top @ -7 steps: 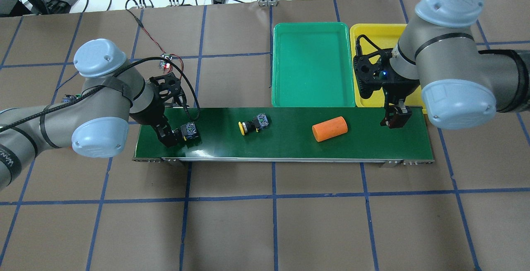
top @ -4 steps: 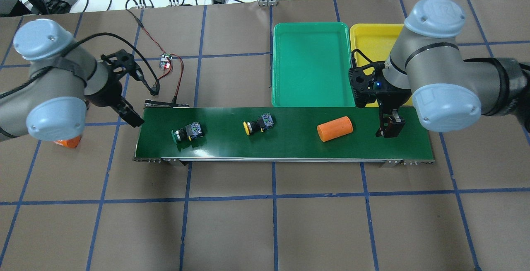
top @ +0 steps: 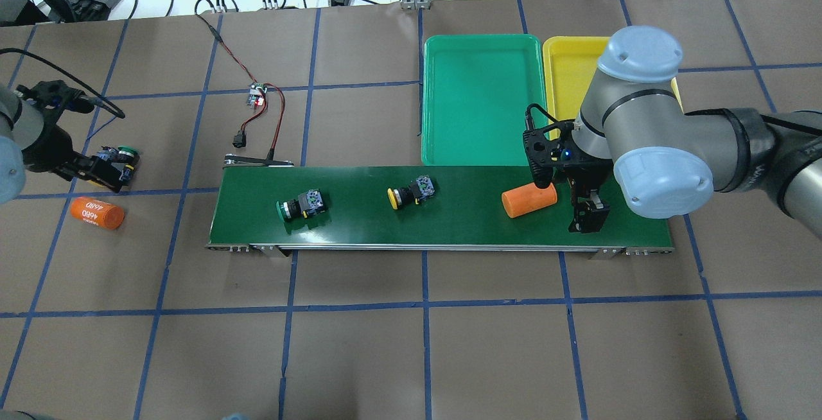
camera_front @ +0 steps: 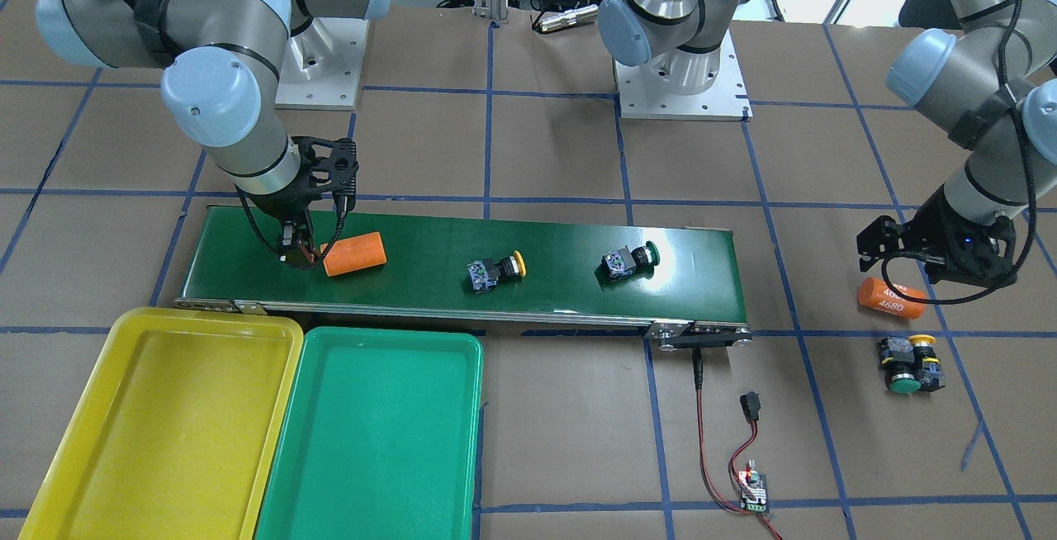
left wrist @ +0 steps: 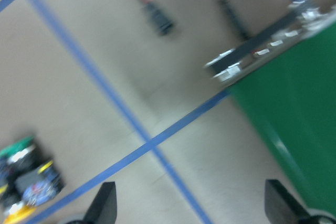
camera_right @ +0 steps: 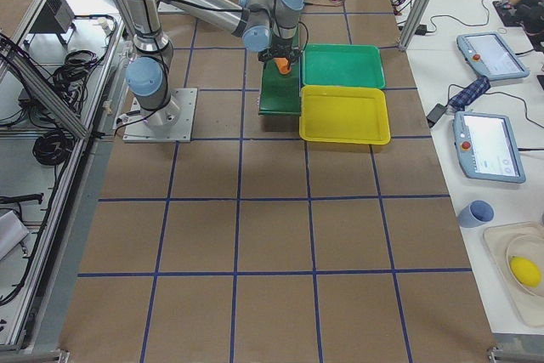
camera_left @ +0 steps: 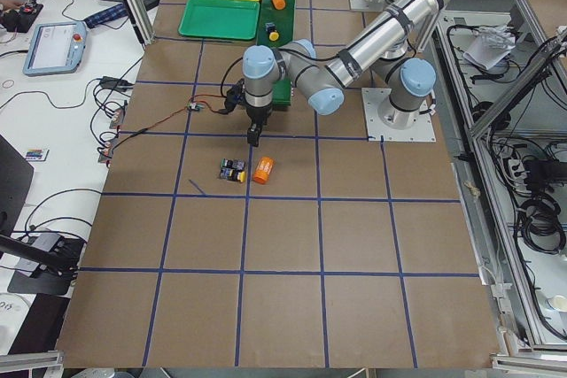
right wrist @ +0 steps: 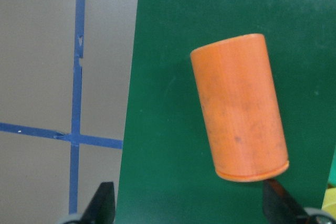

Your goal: Sort buttons by color to trays

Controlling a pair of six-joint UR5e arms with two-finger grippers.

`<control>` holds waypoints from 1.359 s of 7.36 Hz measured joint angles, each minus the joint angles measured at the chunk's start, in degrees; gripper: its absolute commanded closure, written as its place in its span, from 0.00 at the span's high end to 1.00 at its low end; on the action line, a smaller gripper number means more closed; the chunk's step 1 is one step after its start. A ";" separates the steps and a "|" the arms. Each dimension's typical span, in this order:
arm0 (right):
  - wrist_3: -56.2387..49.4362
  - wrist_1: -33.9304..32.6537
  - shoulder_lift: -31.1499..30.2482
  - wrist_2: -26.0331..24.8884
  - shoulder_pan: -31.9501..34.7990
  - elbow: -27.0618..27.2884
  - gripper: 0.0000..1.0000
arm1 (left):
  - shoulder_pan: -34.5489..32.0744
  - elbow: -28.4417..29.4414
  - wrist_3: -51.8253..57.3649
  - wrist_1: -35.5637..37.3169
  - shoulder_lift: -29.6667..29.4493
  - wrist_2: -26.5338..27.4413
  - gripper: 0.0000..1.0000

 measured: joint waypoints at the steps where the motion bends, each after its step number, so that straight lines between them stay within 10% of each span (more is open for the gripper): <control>1: 0.47 -1.02 0.06 -0.30 1.01 0.03 1.00 | 1.67 0.11 -0.60 1.07 -1.74 0.37 1.00; 10: -5.74 -8.25 1.53 -1.84 3.74 0.42 0.96 | 5.35 6.05 -26.17 12.28 -12.34 0.73 1.00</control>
